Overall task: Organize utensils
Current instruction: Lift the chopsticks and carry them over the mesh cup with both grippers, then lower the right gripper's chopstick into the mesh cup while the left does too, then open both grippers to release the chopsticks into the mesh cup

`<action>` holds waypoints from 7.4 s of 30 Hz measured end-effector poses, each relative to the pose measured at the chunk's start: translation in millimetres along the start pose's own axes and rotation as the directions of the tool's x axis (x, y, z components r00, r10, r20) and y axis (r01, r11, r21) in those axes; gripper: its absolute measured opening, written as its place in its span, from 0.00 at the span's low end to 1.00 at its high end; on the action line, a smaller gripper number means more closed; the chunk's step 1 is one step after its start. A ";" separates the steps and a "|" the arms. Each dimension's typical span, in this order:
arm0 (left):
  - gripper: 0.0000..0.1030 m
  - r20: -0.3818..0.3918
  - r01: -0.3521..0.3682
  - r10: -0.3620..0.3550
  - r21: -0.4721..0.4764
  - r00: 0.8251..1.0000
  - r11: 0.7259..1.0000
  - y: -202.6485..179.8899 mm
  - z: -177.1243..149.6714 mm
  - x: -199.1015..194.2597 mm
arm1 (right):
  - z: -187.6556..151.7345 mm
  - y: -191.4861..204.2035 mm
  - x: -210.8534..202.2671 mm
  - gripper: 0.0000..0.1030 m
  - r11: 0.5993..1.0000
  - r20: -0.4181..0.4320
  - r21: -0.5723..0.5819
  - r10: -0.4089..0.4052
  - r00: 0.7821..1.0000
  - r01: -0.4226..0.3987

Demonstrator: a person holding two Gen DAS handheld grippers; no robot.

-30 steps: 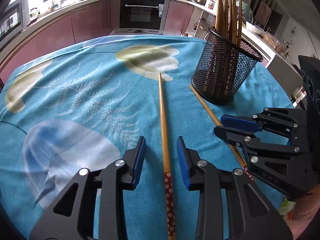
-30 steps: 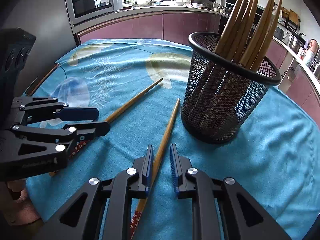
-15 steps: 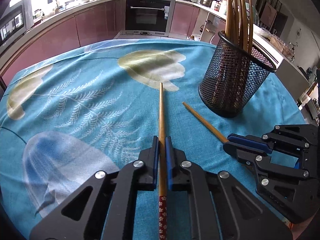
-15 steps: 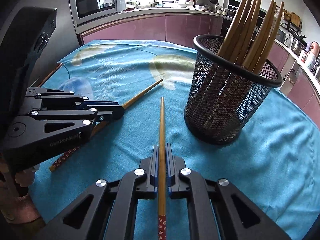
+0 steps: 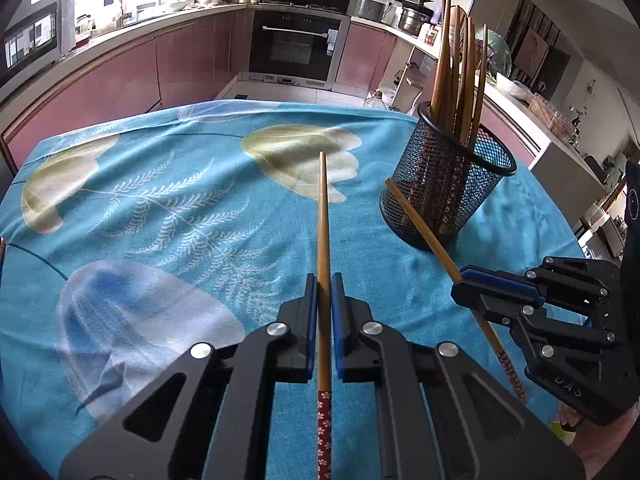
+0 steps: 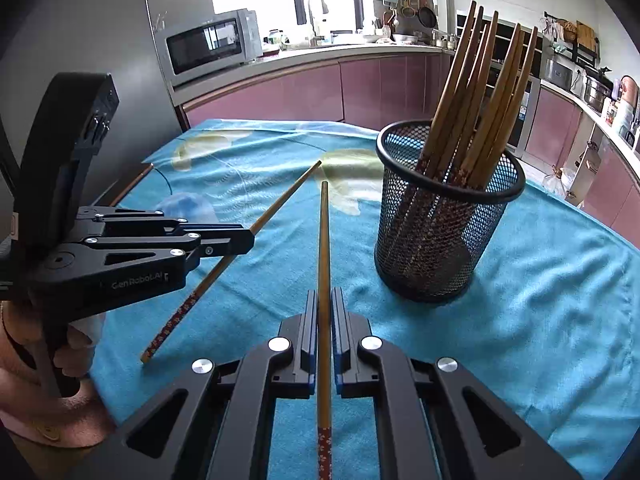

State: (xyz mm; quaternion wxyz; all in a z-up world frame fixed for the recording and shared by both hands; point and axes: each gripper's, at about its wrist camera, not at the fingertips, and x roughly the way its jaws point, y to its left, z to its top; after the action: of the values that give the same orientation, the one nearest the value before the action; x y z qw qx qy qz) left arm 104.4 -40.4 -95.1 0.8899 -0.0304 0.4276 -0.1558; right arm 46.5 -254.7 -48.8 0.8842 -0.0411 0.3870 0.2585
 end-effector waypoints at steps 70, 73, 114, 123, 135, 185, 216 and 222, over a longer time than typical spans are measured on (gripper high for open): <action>0.07 0.200 0.132 -0.138 0.045 0.970 0.990 -24.1 39.2 -74.9 | 29.5 -21.3 -77.0 0.05 0.997 0.282 0.073 -0.020 0.959 0.000; 0.07 0.205 0.134 -0.141 0.049 0.969 0.990 -25.1 40.3 -76.0 | 31.7 -22.5 -79.1 0.05 0.997 0.289 0.074 -0.020 0.957 -0.001; 0.07 0.329 0.133 -0.172 0.139 0.928 0.981 -55.1 89.1 -106.7 | 66.0 -35.2 -109.2 0.05 0.998 0.393 0.058 -0.058 0.918 0.038; 0.07 0.352 0.130 -0.179 0.158 0.919 0.979 -63.1 99.6 -111.1 | 73.0 -37.7 -113.0 0.05 0.997 0.415 0.064 -0.070 0.907 0.048; 0.07 0.374 0.133 -0.191 0.174 0.907 0.976 -71.9 115.4 -112.8 | 84.6 -42.9 -119.5 0.05 0.995 0.443 0.074 -0.086 0.892 0.060; 0.07 0.304 0.106 -0.154 0.170 0.940 0.980 -82.9 127.9 -72.7 | 95.9 -65.7 -85.8 0.05 0.990 0.382 0.129 -0.104 0.918 0.058; 0.07 0.151 0.087 -0.114 0.178 0.982 0.980 -82.0 126.2 4.2 | 84.5 -80.0 -31.9 0.08 0.984 0.224 0.172 -0.075 0.972 0.037; 0.14 0.148 0.088 -0.112 0.162 0.983 0.983 -73.2 116.7 11.0 | 79.9 -80.6 -33.2 0.11 0.983 0.224 0.179 -0.082 0.971 0.042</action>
State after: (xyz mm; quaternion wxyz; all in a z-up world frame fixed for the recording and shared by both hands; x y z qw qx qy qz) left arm 182.3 -122.5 -15.8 0.9114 0.0050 0.3410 -0.2303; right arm 120.1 -316.7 20.0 0.9310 0.0539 0.3013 0.1991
